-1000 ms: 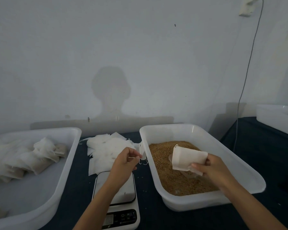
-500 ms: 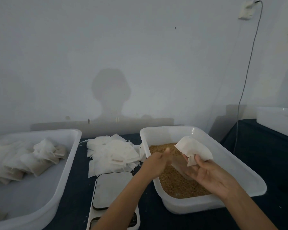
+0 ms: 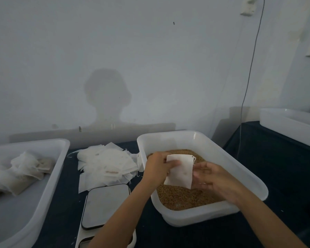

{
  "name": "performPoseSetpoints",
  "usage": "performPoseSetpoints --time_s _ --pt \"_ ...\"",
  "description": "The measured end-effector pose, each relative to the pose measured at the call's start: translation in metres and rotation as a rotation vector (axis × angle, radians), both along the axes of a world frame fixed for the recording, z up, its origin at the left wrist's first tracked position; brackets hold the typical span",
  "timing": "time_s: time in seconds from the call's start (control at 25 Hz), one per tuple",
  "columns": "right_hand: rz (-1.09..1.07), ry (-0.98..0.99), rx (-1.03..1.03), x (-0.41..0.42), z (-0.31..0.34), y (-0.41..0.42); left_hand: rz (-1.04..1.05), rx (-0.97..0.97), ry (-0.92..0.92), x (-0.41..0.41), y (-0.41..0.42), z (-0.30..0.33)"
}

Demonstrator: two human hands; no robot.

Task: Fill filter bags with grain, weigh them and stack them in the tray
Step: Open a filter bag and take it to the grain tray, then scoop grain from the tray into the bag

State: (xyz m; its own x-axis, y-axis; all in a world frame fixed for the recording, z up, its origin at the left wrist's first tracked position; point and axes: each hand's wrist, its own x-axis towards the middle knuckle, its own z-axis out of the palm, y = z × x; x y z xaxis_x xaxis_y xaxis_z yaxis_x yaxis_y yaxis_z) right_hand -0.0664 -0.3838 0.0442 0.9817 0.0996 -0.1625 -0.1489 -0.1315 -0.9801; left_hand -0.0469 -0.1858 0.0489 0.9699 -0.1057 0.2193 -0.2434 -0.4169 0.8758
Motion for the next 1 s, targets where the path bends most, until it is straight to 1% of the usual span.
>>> performPoseSetpoints --time_s 0.04,0.12,0.16,0.2,0.24,0.28,0.32,0.44,0.56,0.68,0.76,0.88,1.0 --pt "-0.016 -0.043 -0.215 0.005 -0.001 -0.007 -0.028 0.021 -0.002 0.001 0.001 -0.001" --pt "-0.037 -0.131 -0.718 0.018 -0.005 -0.018 -0.095 0.053 0.005 0.003 0.004 -0.003" --pt "-0.010 -0.135 -0.919 0.025 -0.008 -0.020 -0.128 0.083 0.007 0.004 0.006 -0.005" --pt "0.042 -0.109 -1.069 0.030 -0.010 -0.020 -0.162 0.124 0.000 0.005 0.007 -0.008" --pt "0.102 -0.068 -1.173 0.034 -0.012 -0.017 -0.195 0.172 -0.012 0.005 0.009 -0.010" --pt "0.152 -0.031 -1.231 0.038 -0.014 -0.014 -0.226 0.221 -0.025 0.006 0.010 -0.013" --pt "0.189 -0.017 -1.265 0.041 -0.016 -0.010 -0.249 0.252 -0.035 0.007 0.011 -0.015" --pt "0.276 -0.093 -1.348 0.044 -0.016 -0.005 -0.250 0.250 -0.040 0.010 0.014 -0.020" --pt "0.275 -0.127 -1.286 0.042 -0.012 -0.009 -0.239 0.277 -0.110 0.011 0.019 -0.023" --pt "0.179 -0.190 -1.175 0.036 0.004 -0.018 -0.261 0.302 -0.158 0.013 0.023 -0.024" --pt "0.158 -0.225 -1.134 0.029 0.022 -0.026 -0.304 0.320 -0.169 0.014 0.023 -0.022" --pt "0.190 -0.218 -1.126 0.019 0.051 -0.038 -0.353 0.327 -0.187 0.014 0.023 -0.021" --pt "0.237 -0.195 -1.164 0.013 0.069 -0.049 -0.376 0.337 -0.214 0.014 0.023 -0.021"
